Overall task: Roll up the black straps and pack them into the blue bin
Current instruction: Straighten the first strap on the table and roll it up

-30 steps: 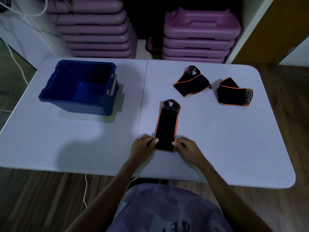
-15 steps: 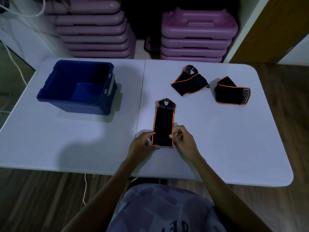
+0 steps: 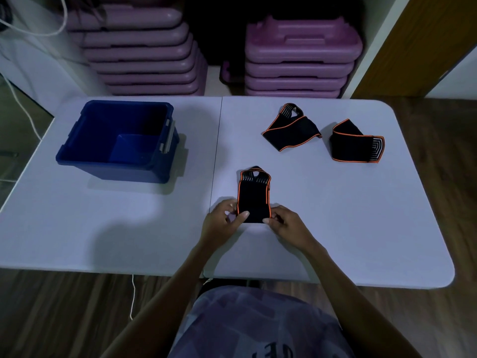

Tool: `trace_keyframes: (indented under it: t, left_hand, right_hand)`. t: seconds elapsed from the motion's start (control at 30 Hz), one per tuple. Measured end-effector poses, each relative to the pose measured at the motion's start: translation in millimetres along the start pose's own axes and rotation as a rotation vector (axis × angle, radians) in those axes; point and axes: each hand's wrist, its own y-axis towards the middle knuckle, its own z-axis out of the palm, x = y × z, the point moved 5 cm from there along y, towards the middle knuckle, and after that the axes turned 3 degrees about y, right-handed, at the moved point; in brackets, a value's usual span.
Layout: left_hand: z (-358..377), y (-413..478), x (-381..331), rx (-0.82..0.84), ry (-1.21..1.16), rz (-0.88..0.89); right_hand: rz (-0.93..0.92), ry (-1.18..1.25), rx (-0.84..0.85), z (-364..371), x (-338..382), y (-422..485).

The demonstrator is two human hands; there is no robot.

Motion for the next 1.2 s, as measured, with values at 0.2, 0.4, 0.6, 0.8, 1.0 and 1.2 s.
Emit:
trace_keyframes:
  t: [0.2,0.4,0.6,0.8,1.0,1.2]
  left_hand:
    - [3.9,2.3,6.6,0.081,-0.155,-0.019]
    - [9.6,9.8,8.2,0.032,-0.097,-0.093]
    - [11.1,22.0,11.2,0.043,-0.154,-0.183]
    - [4.9,11.2,-1.3,-0.035,-0.154,-0.094]
    - [6.4,1.8,1.9,-0.064,-0.207,-0.058]
    - [6.2,13.5,-5.4,-0.058,-0.2,-0.194]
  right_hand:
    - [0.056,0.005,0.029,-1.4,1.4,6.3]
    - [0.07,0.046,-0.063,5.8,-6.1,9.9]
    - [0.046,-0.102,-0.08,5.4,-6.5,13.4]
    - [0.098,-0.129,-0.072,3.1,-1.6,10.3]
    - [0.16,-0.053,-0.119,7.3,-4.6,10.7]
    - [0.134,0.26,-0.27,10.7,0.1,19.2]
